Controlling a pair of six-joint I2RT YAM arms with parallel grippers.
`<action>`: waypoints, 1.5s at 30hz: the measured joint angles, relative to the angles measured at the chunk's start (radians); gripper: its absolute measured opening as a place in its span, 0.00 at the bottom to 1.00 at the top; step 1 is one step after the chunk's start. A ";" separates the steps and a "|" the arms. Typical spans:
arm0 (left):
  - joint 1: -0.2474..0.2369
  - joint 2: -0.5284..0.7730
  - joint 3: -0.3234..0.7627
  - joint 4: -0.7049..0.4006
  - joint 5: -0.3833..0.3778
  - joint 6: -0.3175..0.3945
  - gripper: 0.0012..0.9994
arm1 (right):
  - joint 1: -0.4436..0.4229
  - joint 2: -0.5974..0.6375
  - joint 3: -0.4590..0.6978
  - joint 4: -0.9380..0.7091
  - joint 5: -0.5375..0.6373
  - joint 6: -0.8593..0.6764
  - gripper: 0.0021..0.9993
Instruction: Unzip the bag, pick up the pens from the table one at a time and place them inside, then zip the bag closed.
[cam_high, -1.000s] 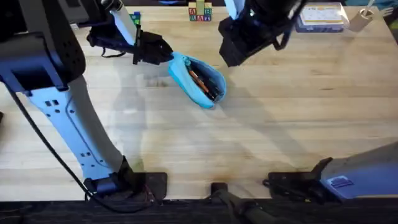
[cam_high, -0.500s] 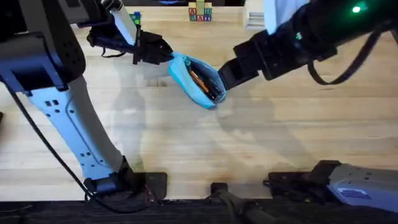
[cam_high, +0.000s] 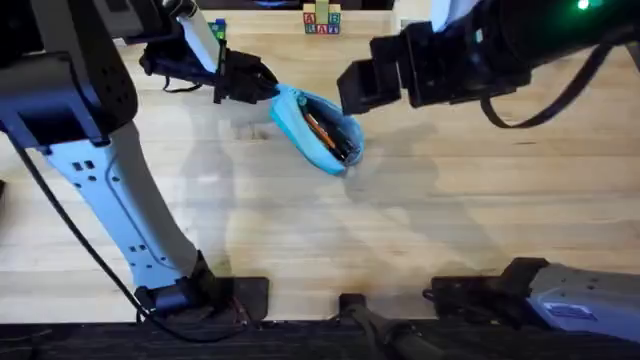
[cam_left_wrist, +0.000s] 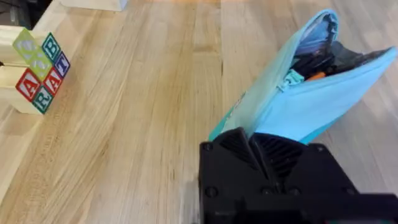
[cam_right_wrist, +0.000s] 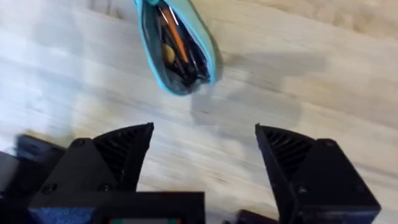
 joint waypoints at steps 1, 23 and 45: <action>0.000 0.000 0.000 0.000 0.000 0.000 0.04 | 0.000 0.000 0.000 0.005 -0.005 0.025 1.00; 0.001 0.000 0.000 -0.016 0.000 0.000 0.04 | 0.077 0.002 -0.156 0.430 -0.096 0.551 1.00; 0.001 0.000 0.000 -0.018 0.000 0.000 0.04 | 0.077 0.164 -0.333 0.816 -0.144 0.692 1.00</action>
